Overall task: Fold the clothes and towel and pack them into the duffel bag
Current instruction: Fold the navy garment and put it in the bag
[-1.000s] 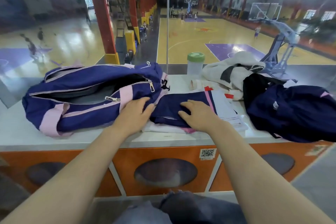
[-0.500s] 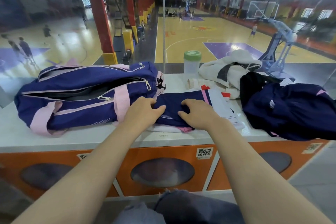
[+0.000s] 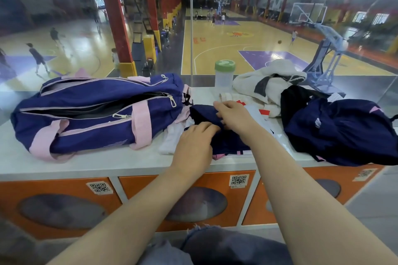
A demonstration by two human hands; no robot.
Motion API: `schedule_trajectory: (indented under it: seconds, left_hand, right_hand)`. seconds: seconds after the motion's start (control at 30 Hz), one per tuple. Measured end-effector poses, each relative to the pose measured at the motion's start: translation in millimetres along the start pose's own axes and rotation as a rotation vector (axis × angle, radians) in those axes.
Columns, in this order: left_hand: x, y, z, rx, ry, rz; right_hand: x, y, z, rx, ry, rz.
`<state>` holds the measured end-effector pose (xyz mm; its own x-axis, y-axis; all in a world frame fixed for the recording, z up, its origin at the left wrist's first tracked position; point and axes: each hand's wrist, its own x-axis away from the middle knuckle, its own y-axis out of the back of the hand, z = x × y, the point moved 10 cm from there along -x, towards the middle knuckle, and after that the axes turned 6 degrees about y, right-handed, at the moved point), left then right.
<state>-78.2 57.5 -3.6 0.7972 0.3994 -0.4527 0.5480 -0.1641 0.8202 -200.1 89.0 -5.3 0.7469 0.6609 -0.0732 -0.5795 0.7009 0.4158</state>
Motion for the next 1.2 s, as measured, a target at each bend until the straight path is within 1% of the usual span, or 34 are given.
schedule_trajectory:
  seconds: [0.03,0.1,0.2,0.27,0.33,0.4,0.47,0.53,0.6,0.63,0.67,0.77,0.83,0.93,1.0,1.13,1.2]
  left_hand:
    - [0.7,-1.5,-1.5,-0.011,-0.019,-0.001]
    - [1.3,-3.7,-3.8,-0.021,-0.055,0.006]
    - [2.4,-6.7,-5.5,-0.014,-0.088,0.032]
    - [2.3,-7.3,-3.4,0.004,-0.079,0.032]
    - [1.8,-5.5,0.4,0.041,-0.064,-0.005]
    - [1.6,-1.4,9.4,0.132,-0.005,-0.046]
    - [2.2,4.4,26.1,0.291,0.133,-0.068]
    - [4.3,13.1,46.8,0.446,0.304,-0.124]
    - [6.4,19.6,64.8,0.483,0.454,-0.189]
    - [6.3,20.0,71.3,0.478,0.510,-0.195]
    - [5.2,18.1,76.1,0.493,0.555,-0.175]
    - [-0.1,6.5,82.5,0.609,0.641,-0.030]
    - [-3.1,4.7,83.5,0.636,0.631,0.010]
    - [-6.8,16.7,75.0,0.605,0.564,-0.026]
    - [-14.0,32.4,62.7,0.545,0.491,-0.056]
    - [-35.1,65.6,31.3,0.285,0.292,-0.150]
    - [-42.2,66.7,11.1,0.149,0.219,-0.165]
  right_hand:
    - [-2.4,-3.0,-3.3,0.001,-0.036,0.009]
    - [-7.4,-8.7,-3.3,0.069,-0.034,0.034]
    - [-17.0,-20.6,8.4,0.202,0.079,0.105]
    - [-25.5,-33.1,16.7,0.393,0.137,0.189]
    - [-34.3,-45.1,26.3,0.644,0.191,0.267]
    - [-41.4,-56.5,39.5,0.855,0.284,0.342]
    - [-47.4,-59.1,51.0,0.955,0.339,0.359]
    - [-53.2,-49.2,61.5,0.921,0.335,0.298]
    - [-55.5,-36.8,68.8,0.777,0.295,0.244]
    - [-55.0,-33.1,70.4,0.681,0.269,0.241]
    - [-53.7,-30.1,71.6,0.591,0.244,0.243]
    - [-56.1,-22.4,67.8,0.440,0.167,0.243]
    - [-58.8,-15.6,64.1,0.348,0.108,0.225]
    - [-61.1,-3.8,61.1,0.296,0.031,0.194]
    - [-61.9,3.7,60.9,0.270,0.021,0.194]
    - [-62.9,19.0,57.2,0.098,-0.018,0.248]
    - [-62.4,31.1,49.9,0.123,-0.049,0.247]
